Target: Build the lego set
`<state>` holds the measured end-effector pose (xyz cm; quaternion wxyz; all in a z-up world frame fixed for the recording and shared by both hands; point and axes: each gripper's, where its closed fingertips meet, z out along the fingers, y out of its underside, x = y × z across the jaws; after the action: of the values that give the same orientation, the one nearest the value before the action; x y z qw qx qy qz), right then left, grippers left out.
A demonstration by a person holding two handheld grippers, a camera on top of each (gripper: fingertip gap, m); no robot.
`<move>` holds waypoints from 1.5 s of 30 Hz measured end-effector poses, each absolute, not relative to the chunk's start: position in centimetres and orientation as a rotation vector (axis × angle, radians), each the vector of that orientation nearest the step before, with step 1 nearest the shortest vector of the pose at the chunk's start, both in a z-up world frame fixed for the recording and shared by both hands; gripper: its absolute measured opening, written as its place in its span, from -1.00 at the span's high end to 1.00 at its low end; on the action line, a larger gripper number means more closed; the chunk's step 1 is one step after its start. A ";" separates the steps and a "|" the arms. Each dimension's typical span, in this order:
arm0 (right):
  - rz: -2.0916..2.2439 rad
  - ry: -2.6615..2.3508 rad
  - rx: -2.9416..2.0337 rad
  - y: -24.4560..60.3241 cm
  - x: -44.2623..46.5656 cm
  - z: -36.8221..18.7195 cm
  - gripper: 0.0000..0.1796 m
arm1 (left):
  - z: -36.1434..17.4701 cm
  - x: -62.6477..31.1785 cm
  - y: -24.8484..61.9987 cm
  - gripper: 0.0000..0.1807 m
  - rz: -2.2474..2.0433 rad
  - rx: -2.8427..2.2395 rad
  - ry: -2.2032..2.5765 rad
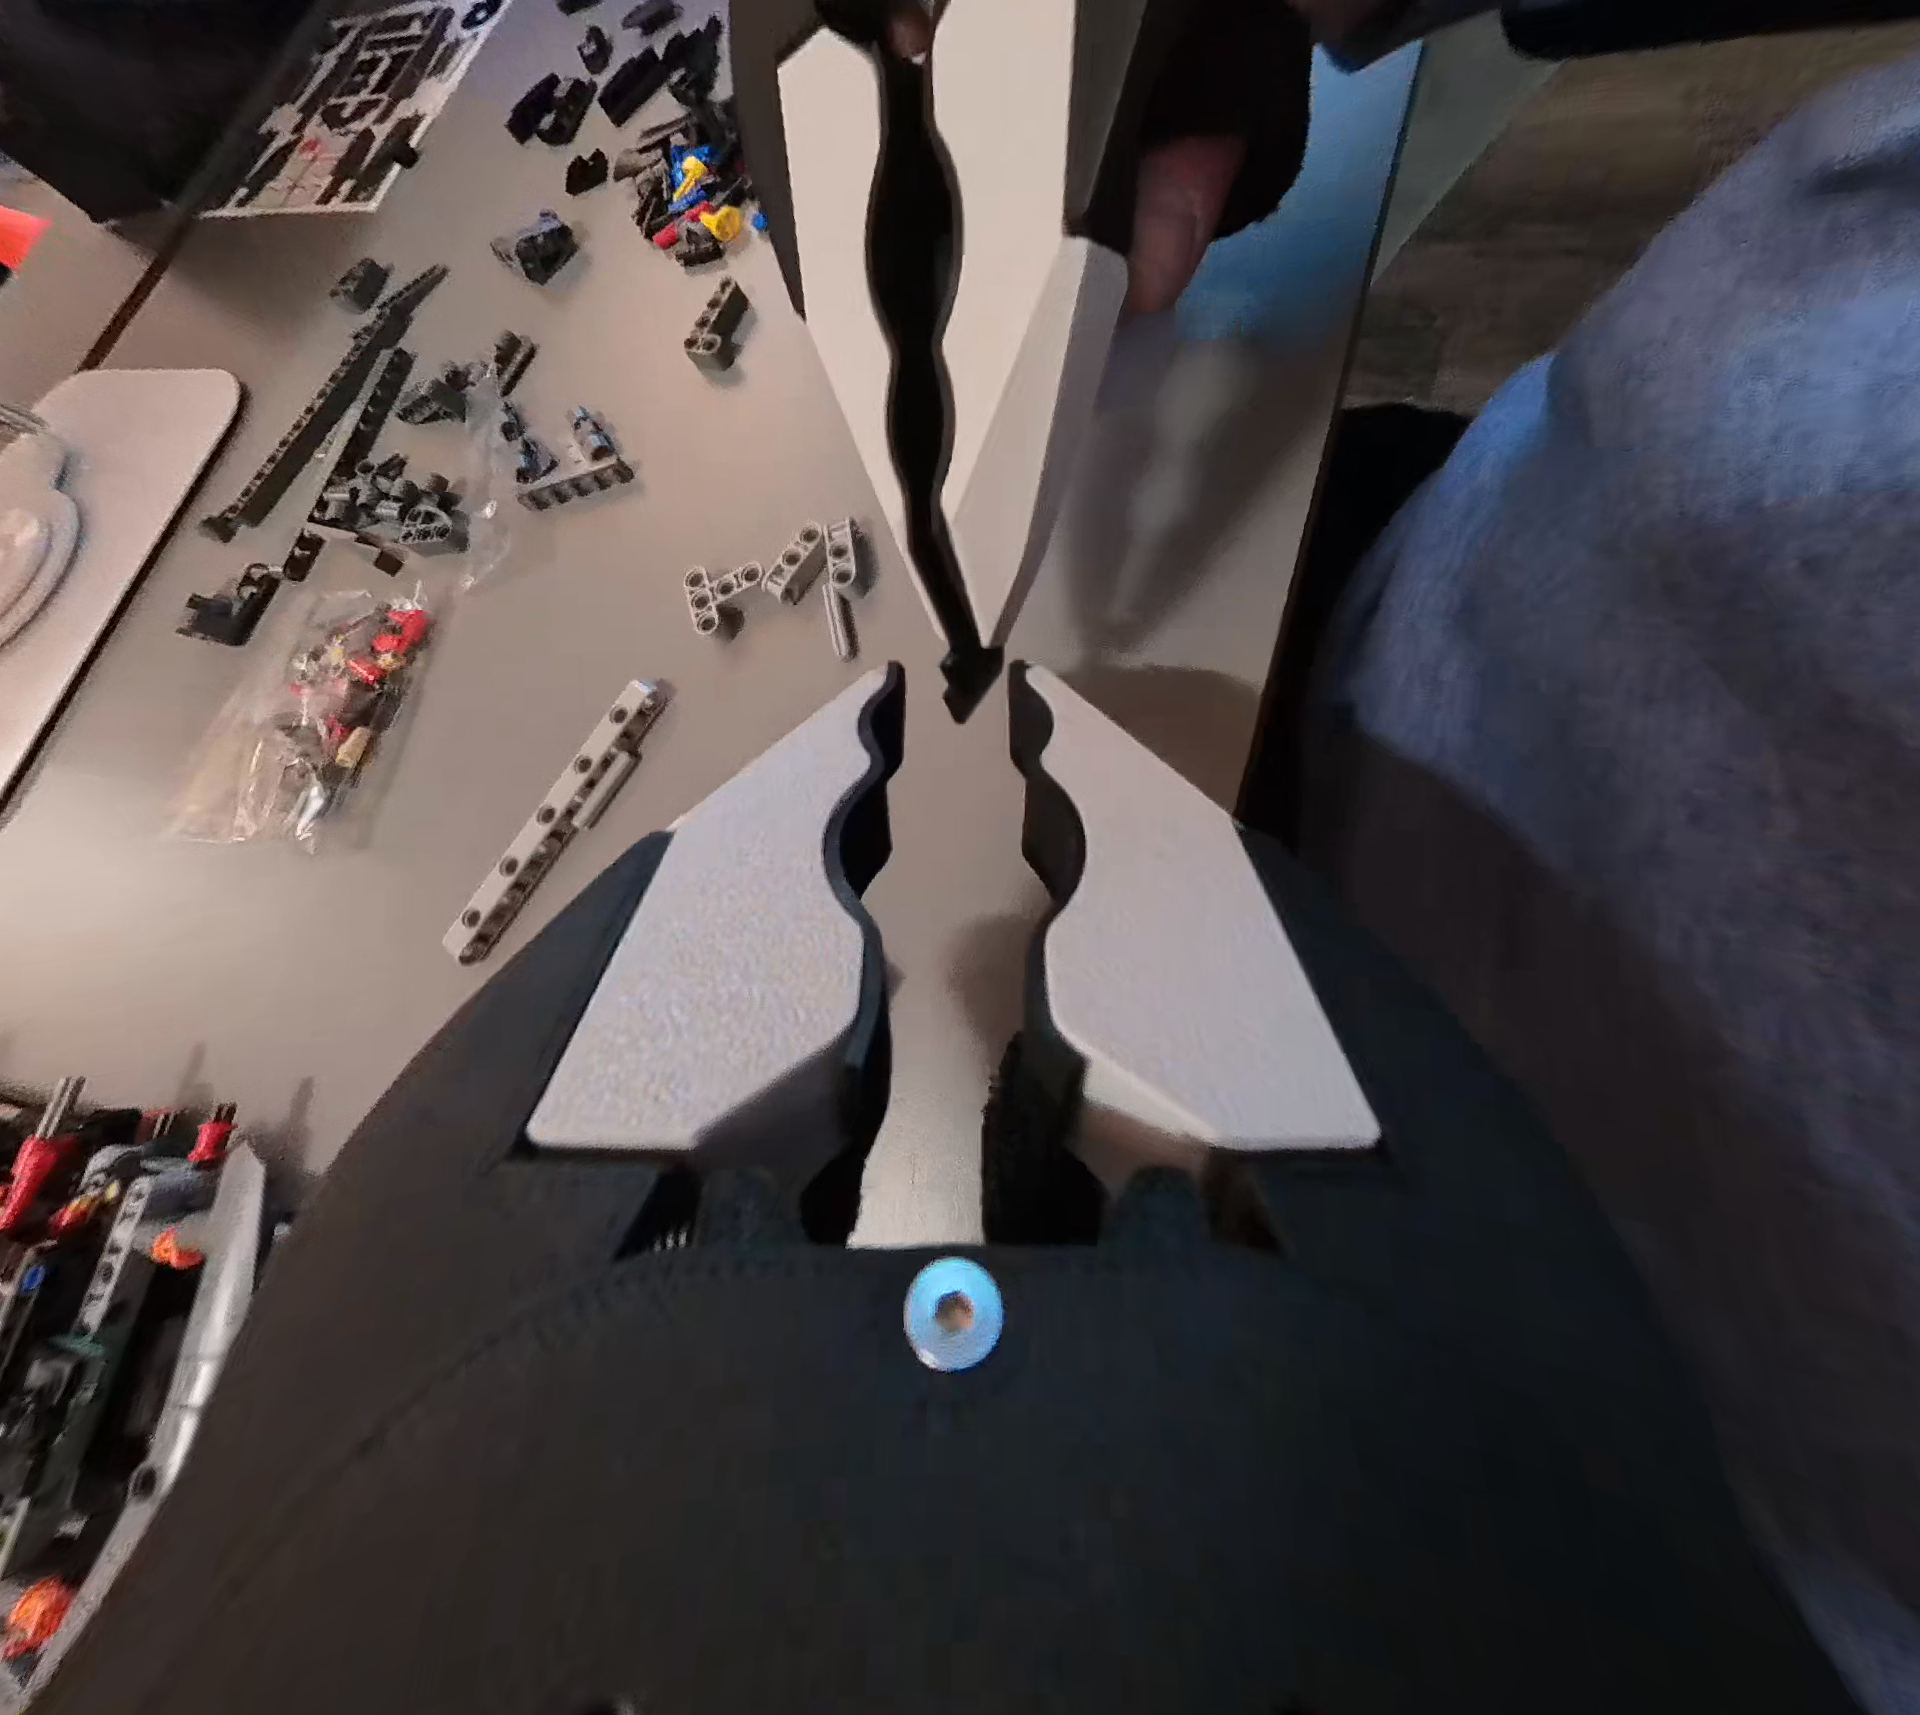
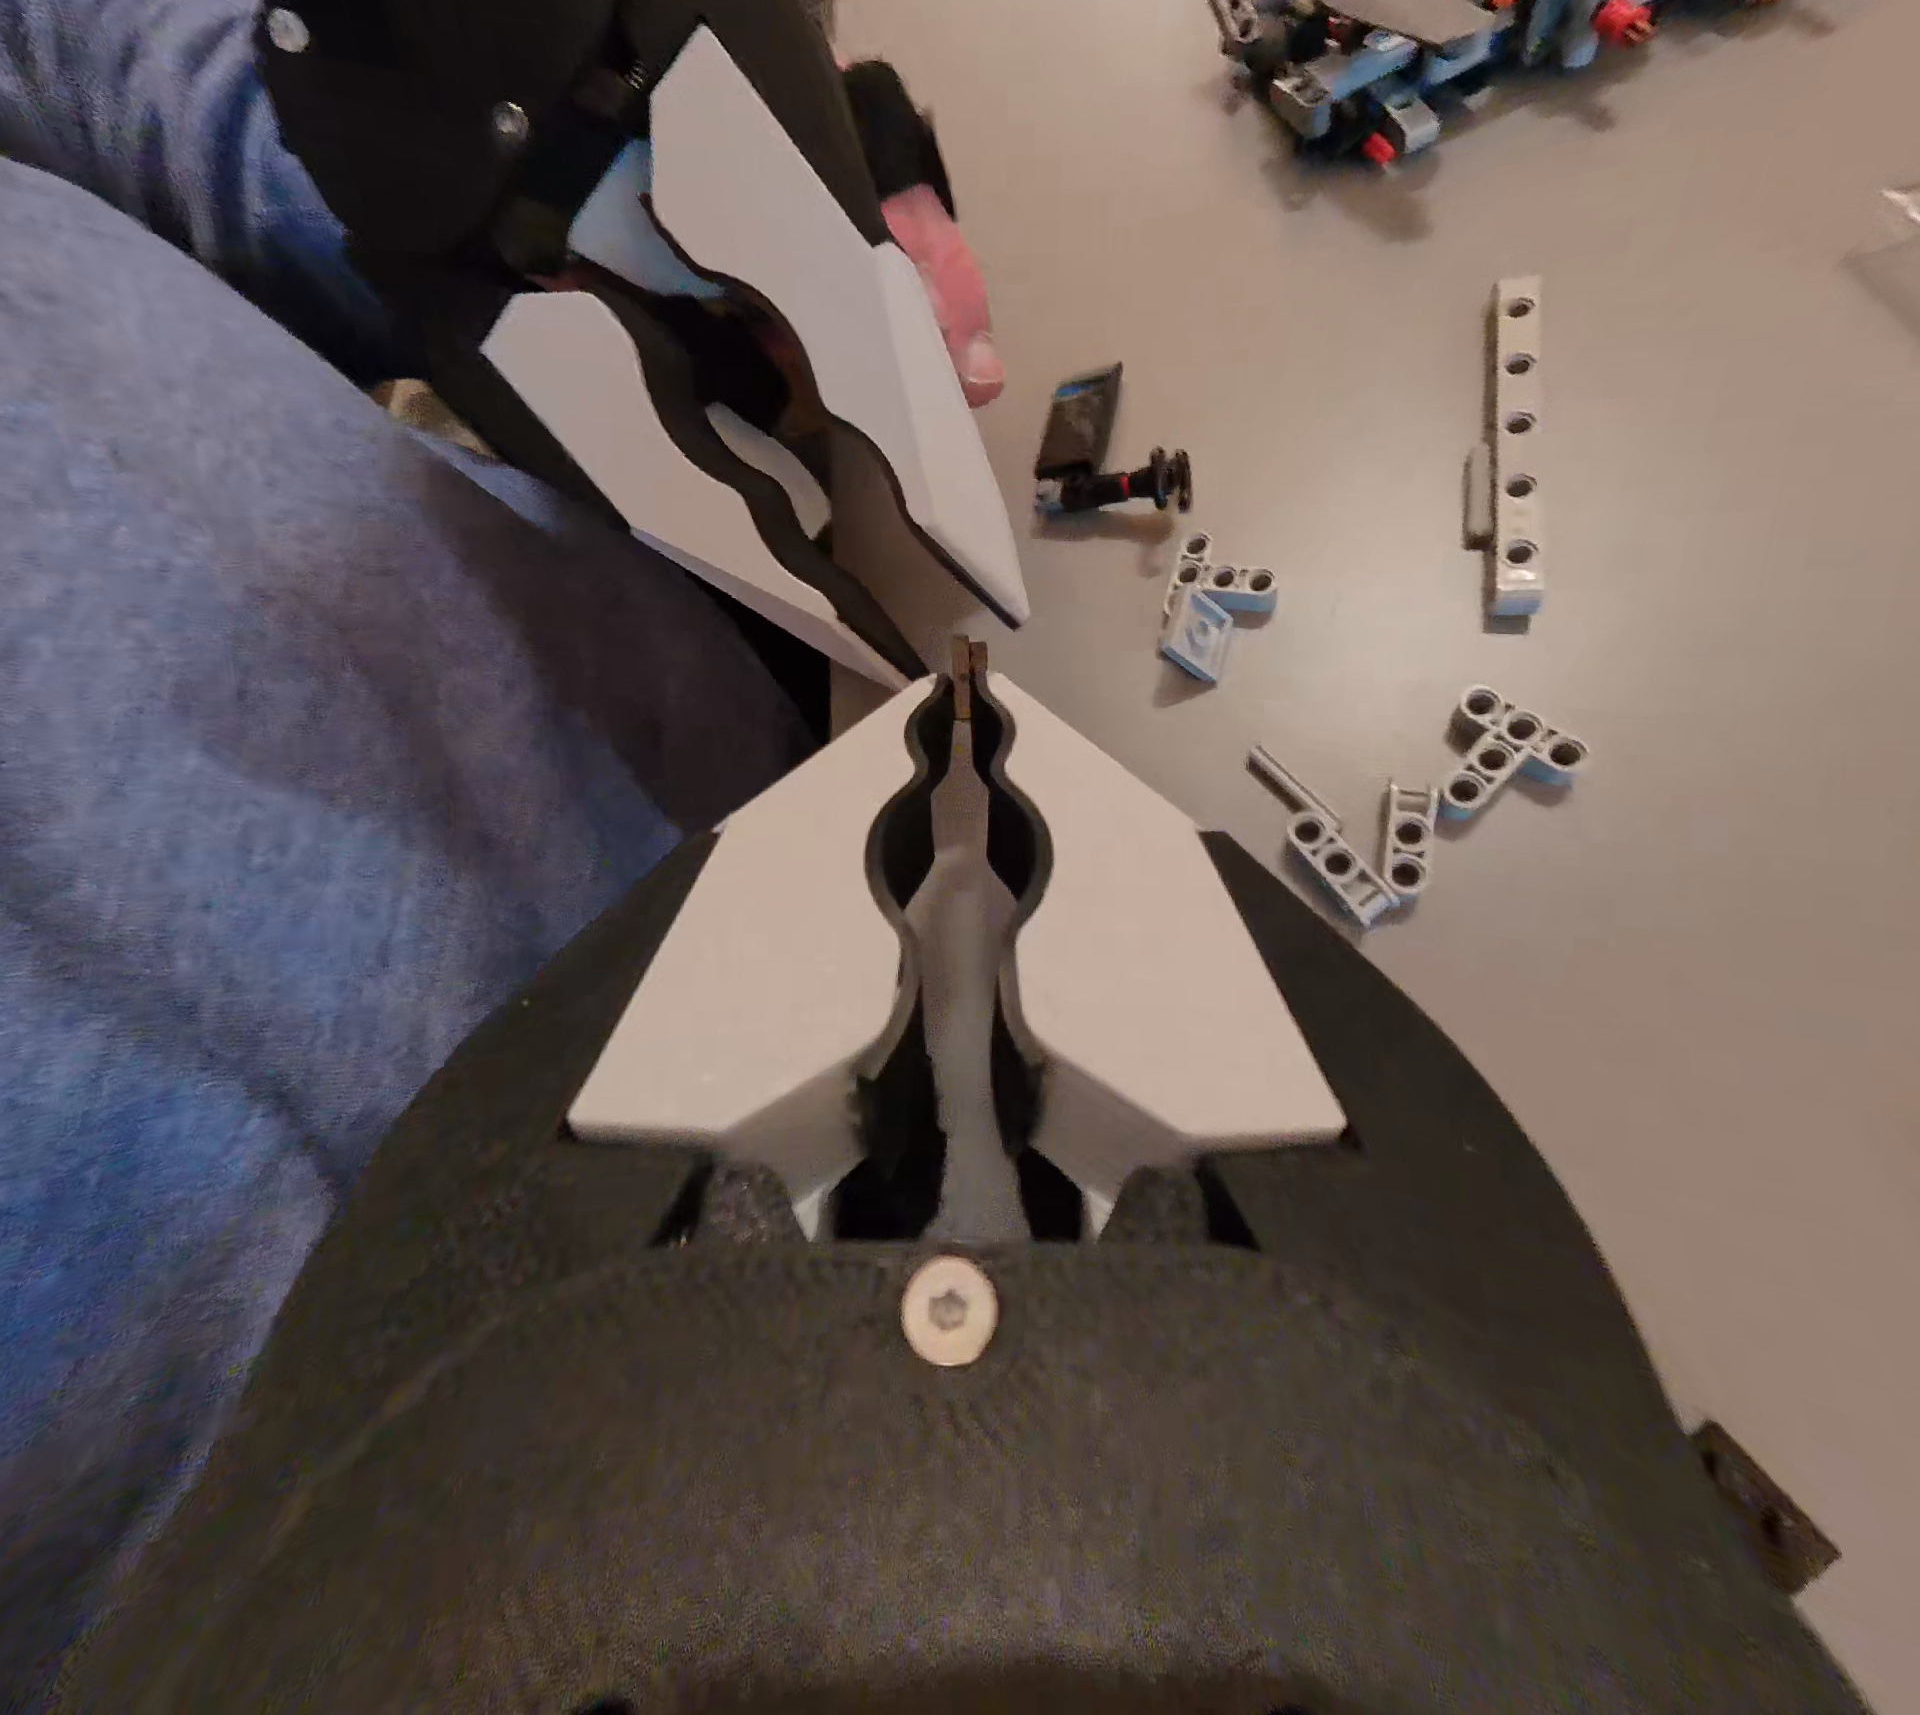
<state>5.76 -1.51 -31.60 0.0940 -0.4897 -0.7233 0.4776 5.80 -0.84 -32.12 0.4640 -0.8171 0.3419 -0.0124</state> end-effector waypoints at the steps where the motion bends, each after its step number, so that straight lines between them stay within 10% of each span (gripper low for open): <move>1: 1.468 -2.155 -1.443 -1.8 5.8 -31.1 1.00 | -31.9 6.0 -0.8 0.83 -0.056 -2.002 0.835; 15: 0.873 -1.857 -1.220 -0.7 2.9 -27.5 0.62 | -25.8 2.1 0.1 0.97 -0.713 -1.753 -0.104; 28: 0.710 -1.712 -1.144 0.0 1.9 -25.1 1.00 | -24.3 2.3 0.1 0.97 -0.960 -1.564 -0.343; 34: 0.833 -1.704 -1.219 -0.7 1.6 -25.2 0.69 | -24.5 1.9 -0.4 0.96 -0.980 -1.535 -0.397; 45: 0.763 -1.754 -1.197 -1.0 1.1 -25.6 0.86 | -24.4 1.8 -0.4 0.97 -0.993 -1.510 -0.402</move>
<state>1.13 -1.00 -25.56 0.4282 -0.4794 -0.7024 0.3057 1.81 -0.44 -24.39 0.6014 -0.6515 -0.1737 -0.4285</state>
